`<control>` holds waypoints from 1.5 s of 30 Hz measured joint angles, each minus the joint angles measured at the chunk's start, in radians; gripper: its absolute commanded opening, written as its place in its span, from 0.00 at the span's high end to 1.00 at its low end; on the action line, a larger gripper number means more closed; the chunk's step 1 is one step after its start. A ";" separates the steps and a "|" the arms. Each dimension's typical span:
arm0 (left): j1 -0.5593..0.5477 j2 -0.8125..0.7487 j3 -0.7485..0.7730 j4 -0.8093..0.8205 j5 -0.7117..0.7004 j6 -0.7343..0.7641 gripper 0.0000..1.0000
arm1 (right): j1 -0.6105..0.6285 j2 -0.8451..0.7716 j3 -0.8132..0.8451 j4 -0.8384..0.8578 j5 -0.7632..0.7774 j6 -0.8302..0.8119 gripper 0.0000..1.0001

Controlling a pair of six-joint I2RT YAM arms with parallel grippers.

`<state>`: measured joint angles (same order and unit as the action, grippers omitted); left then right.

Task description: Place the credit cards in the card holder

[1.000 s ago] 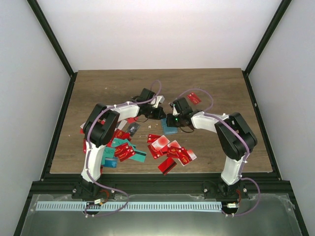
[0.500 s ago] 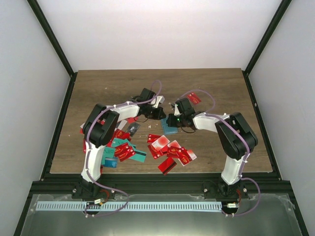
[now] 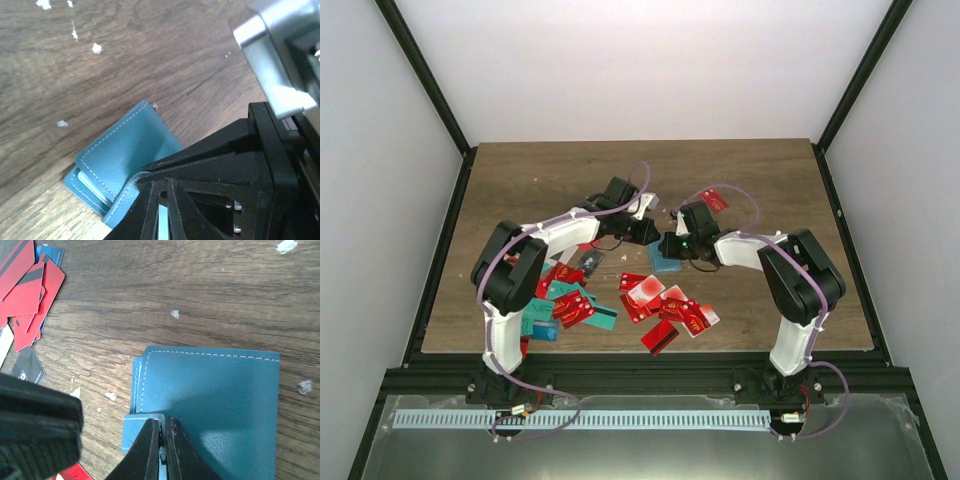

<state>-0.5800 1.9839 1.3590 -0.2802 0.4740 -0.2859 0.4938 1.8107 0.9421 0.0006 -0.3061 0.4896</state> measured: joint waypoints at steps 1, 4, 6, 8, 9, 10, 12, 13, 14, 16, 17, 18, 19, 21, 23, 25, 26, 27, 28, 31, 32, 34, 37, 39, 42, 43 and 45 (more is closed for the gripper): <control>-0.005 0.000 -0.001 -0.003 -0.002 0.002 0.91 | 0.000 0.000 -0.002 0.002 -0.001 0.000 0.98; -0.017 0.001 -0.011 -0.015 -0.010 0.005 0.91 | -0.002 0.000 -0.003 0.005 -0.004 0.000 0.98; -0.027 0.002 -0.023 -0.026 -0.021 0.006 0.91 | -0.002 0.000 -0.004 0.006 -0.005 0.000 0.99; -0.036 0.005 -0.032 -0.037 -0.033 0.009 0.91 | -0.002 -0.001 -0.005 0.008 -0.006 0.000 0.99; -0.041 0.008 -0.034 -0.043 -0.041 0.010 0.91 | -0.002 -0.001 -0.005 0.008 -0.006 0.000 0.99; -0.045 0.011 -0.037 -0.046 -0.049 0.011 0.92 | -0.002 -0.001 -0.005 0.008 -0.006 0.000 0.99; -0.052 0.018 -0.039 -0.052 -0.065 0.013 0.92 | -0.002 -0.001 -0.005 0.009 -0.008 0.000 0.99; -0.054 0.023 -0.039 -0.053 -0.072 0.014 0.92 | -0.003 -0.001 -0.005 0.008 -0.009 0.000 0.99; -0.055 0.027 -0.039 -0.053 -0.080 0.015 0.92 | -0.003 -0.001 -0.005 0.009 -0.011 0.000 0.99; -0.056 0.041 -0.040 -0.053 -0.093 0.018 0.92 | -0.004 -0.002 -0.005 0.008 -0.013 0.000 0.98; -0.056 0.047 -0.040 -0.051 -0.096 0.018 0.92 | -0.005 -0.002 -0.005 0.008 -0.015 0.000 0.96; -0.056 0.050 -0.040 -0.049 -0.099 0.018 0.92 | -0.005 -0.003 -0.006 0.008 -0.016 0.000 0.93; -0.056 0.050 -0.040 -0.047 -0.103 0.019 0.92 | -0.005 -0.004 -0.006 0.007 -0.017 0.000 0.88; -0.057 0.050 -0.041 -0.042 -0.110 0.019 0.92 | -0.007 -0.008 -0.006 0.001 -0.020 0.000 0.83; -0.058 0.050 -0.045 -0.035 -0.116 0.021 0.92 | -0.008 -0.016 -0.006 -0.008 -0.027 0.001 0.78; -0.058 0.050 -0.052 -0.027 -0.121 0.021 0.92 | -0.009 -0.031 -0.006 -0.025 -0.032 -0.002 0.73; -0.058 0.050 -0.054 -0.026 -0.122 0.021 0.92 | -0.009 -0.037 -0.006 -0.032 -0.033 0.001 0.72; -0.058 0.050 -0.056 -0.023 -0.122 0.021 0.92 | -0.010 -0.045 -0.006 -0.041 -0.034 0.000 0.71; -0.058 0.050 -0.058 -0.020 -0.122 0.022 0.92 | -0.012 -0.054 -0.006 -0.051 -0.035 -0.002 0.70; -0.058 0.050 -0.060 -0.017 -0.123 0.023 0.92 | -0.016 -0.079 0.000 -0.082 -0.034 -0.003 0.69; -0.058 0.050 -0.060 -0.016 -0.123 0.024 0.92 | -0.016 -0.088 0.007 -0.091 -0.033 -0.003 0.69; -0.058 0.050 -0.061 -0.016 -0.123 0.025 0.92 | -0.017 -0.100 0.018 -0.100 -0.027 -0.005 0.69; -0.058 0.050 -0.064 -0.011 -0.123 0.027 0.92 | -0.019 -0.108 0.029 -0.105 -0.014 -0.012 0.71; -0.058 0.050 -0.065 -0.010 -0.122 0.029 0.92 | -0.020 -0.104 0.030 -0.105 -0.011 -0.024 0.73; -0.058 0.050 -0.065 -0.008 -0.122 0.029 0.92 | -0.020 -0.085 0.030 -0.105 -0.016 -0.037 0.75; -0.058 0.050 -0.065 -0.007 -0.122 0.029 0.92 | -0.020 -0.075 0.031 -0.105 -0.019 -0.042 0.76; -0.059 0.050 -0.065 -0.007 -0.122 0.029 0.93 | -0.021 -0.054 0.031 -0.105 -0.026 -0.049 0.78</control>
<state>-0.6388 2.0335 1.2938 -0.2871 0.3515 -0.2565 0.4732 1.7569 0.9726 -0.1043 -0.3325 0.4408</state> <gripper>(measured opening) 0.075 0.247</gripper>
